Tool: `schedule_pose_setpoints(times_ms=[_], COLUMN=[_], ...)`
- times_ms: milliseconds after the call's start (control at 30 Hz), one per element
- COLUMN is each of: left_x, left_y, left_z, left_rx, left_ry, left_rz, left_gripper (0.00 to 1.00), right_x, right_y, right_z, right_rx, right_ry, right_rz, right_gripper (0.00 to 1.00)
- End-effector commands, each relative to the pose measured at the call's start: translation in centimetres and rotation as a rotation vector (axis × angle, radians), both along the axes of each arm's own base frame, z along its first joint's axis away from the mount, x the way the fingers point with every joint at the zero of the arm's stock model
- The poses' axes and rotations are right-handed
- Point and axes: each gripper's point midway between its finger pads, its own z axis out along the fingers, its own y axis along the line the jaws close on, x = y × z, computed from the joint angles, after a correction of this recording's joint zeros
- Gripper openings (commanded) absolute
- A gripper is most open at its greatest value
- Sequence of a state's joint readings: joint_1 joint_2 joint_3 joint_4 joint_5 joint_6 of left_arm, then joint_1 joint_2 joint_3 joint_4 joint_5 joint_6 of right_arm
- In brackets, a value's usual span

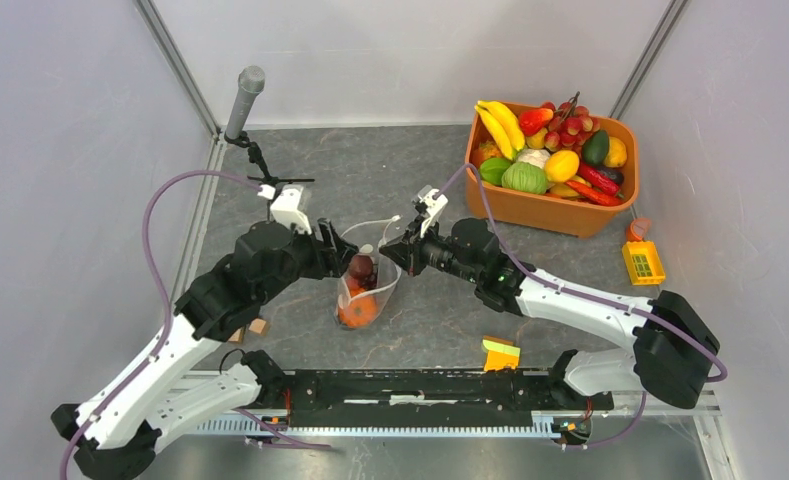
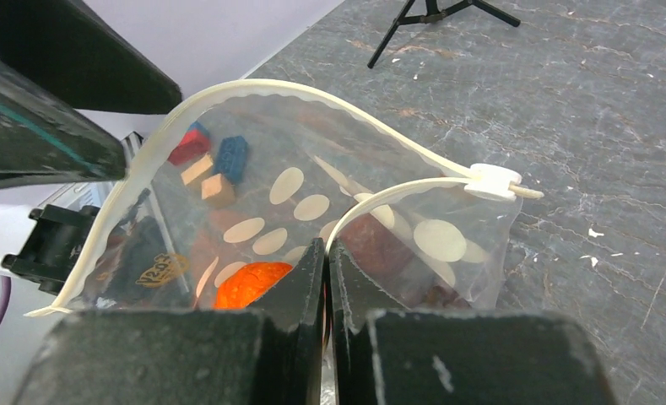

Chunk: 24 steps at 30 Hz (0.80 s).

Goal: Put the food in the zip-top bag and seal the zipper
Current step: Adjust the zipper food storage bag at the center of the board.

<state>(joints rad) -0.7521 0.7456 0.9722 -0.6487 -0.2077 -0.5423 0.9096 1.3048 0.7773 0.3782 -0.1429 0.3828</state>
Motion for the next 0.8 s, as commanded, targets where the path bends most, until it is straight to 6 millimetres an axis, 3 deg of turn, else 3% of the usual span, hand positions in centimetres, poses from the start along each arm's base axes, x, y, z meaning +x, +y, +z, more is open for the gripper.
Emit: schedule_pose_setpoints(times_ms=[0, 100, 200, 300, 533, 633, 767], left_x=[0.8, 1.1, 1.3, 1.6, 2.0, 2.2, 2.0], left_y=[-1.7, -1.4, -0.9, -0.4, 0.6, 1.5, 3.6], left_z=[-1.3, -3.1, -3.5, -3.4, -3.9, -2.9, 0.5], left_rx=[0.069, 0.124, 0.144, 0.159, 0.206, 0.181, 0.107], left_ry=[0.060, 0.107, 0.103, 0.094, 0.093, 0.063, -0.028], left_rz=[-0.063, -0.040, -0.018, 0.007, 0.054, 0.110, 0.205], left_gripper=[0.68, 0.63, 0.58, 0.45, 0.02, 0.02, 0.02], right_x=[-0.5, -0.7, -0.9, -1.0, -1.4, -1.2, -0.7], right_y=[0.5, 0.4, 0.2, 0.2, 0.3, 1.0, 4.0], right_z=[1.8, 1.9, 2.3, 2.3, 3.3, 4.4, 7.1], right_rx=[0.072, 0.079, 0.087, 0.092, 0.118, 0.134, 0.147], right_ry=[-0.024, -0.025, -0.030, -0.029, -0.047, -0.067, -0.082], right_rz=[0.027, 0.029, 0.033, 0.038, 0.061, 0.080, 0.170], right_gripper=[0.07, 0.07, 0.07, 0.07, 0.08, 0.08, 0.08])
